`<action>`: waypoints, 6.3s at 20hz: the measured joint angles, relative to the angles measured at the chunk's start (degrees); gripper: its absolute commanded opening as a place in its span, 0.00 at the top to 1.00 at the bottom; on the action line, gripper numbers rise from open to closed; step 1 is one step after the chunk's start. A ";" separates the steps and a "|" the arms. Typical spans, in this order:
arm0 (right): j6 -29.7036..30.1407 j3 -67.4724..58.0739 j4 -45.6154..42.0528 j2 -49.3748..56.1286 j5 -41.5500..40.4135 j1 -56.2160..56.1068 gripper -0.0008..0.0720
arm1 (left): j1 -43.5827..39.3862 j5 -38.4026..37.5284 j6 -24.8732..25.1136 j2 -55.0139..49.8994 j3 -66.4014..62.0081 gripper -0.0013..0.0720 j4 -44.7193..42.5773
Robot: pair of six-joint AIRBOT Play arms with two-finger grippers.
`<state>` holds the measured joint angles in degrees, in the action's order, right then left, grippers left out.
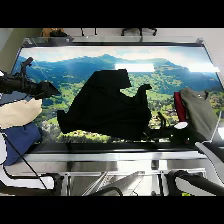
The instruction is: Fold the shirts.
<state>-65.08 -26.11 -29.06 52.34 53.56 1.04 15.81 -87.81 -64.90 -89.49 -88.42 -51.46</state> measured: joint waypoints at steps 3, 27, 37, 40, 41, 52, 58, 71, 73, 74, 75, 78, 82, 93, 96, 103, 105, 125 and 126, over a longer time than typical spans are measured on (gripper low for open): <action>-0.98 -7.89 -5.88 -0.09 5.62 6.58 0.95 | -1.14 -2.12 -0.13 0.00 0.00 0.03 -0.22; 3.85 -21.40 -15.08 12.09 19.17 21.86 0.95 | -41.64 14.86 -11.65 2.19 22.60 0.93 -27.91; 9.29 -36.57 8.33 8.94 28.98 23.69 0.95 | -34.58 9.60 -12.68 9.49 2.78 0.96 -26.16; 10.34 -56.54 20.33 5.95 30.99 26.14 0.95 | -24.57 8.50 -12.72 16.79 -13.97 0.96 -9.66; 10.38 -64.13 23.12 5.22 30.99 26.97 0.95 | -20.37 8.94 -12.94 19.39 -20.04 0.96 -3.39; 8.33 -96.56 18.23 0.81 22.36 33.20 0.96 | 22.60 20.20 -9.35 44.59 -19.15 0.96 24.02; 12.98 -75.32 7.43 7.13 18.49 17.20 0.96 | 8.24 21.27 -4.42 34.03 -4.61 0.95 21.66; 16.22 -79.73 -1.62 46.80 2.86 7.76 0.96 | -10.95 31.74 -7.72 -17.77 -23.17 0.95 1.81; 15.08 -84.80 -2.78 49.07 2.58 7.87 0.96 | -11.10 31.01 -9.57 -20.00 -27.21 0.95 -1.01; 14.32 -86.62 -3.96 49.64 2.69 8.04 0.96 | -11.15 30.69 -10.21 -20.20 -27.87 0.95 -2.82; 13.57 -88.02 -5.53 49.88 3.26 8.28 0.96 | -11.15 30.38 -10.91 -20.02 -27.65 0.95 -4.35; 11.50 -90.16 -11.82 50.05 7.61 8.72 0.96 | -11.26 28.92 -11.69 -19.12 -24.65 0.95 -7.82; 9.53 -90.82 -21.14 50.10 13.14 8.74 0.96 | -11.78 27.04 -12.33 -18.69 -20.46 0.96 -11.65; 8.70 -89.55 -30.16 50.27 21.51 8.74 0.95 | -15.08 23.80 -17.64 -18.51 -12.09 0.95 -24.74; 8.50 -89.50 -30.99 50.31 22.27 8.74 0.95 | -15.61 23.50 -18.27 -18.51 -10.29 0.95 -25.97; 1.60 -89.31 -35.28 48.11 23.98 9.03 0.20 | -15.52 14.69 -20.46 -18.43 -15.08 0.03 -26.75; -2.32 -89.07 -37.59 45.72 26.29 10.08 0.21 | -14.34 9.42 -21.53 -17.14 -18.23 0.03 -26.97; 1.55 -26.51 -21.18 20.85 25.68 23.28 0.28 | -7.58 14.12 -20.96 26.47 44.87 0.03 -21.75; 2.62 -25.94 -20.22 20.83 24.55 22.77 0.50 | -6.91 15.04 -20.74 26.86 45.90 0.03 -21.29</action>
<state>-62.46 -52.05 -49.28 73.17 78.11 23.81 8.91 -72.77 -85.65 -62.63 -42.52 -72.75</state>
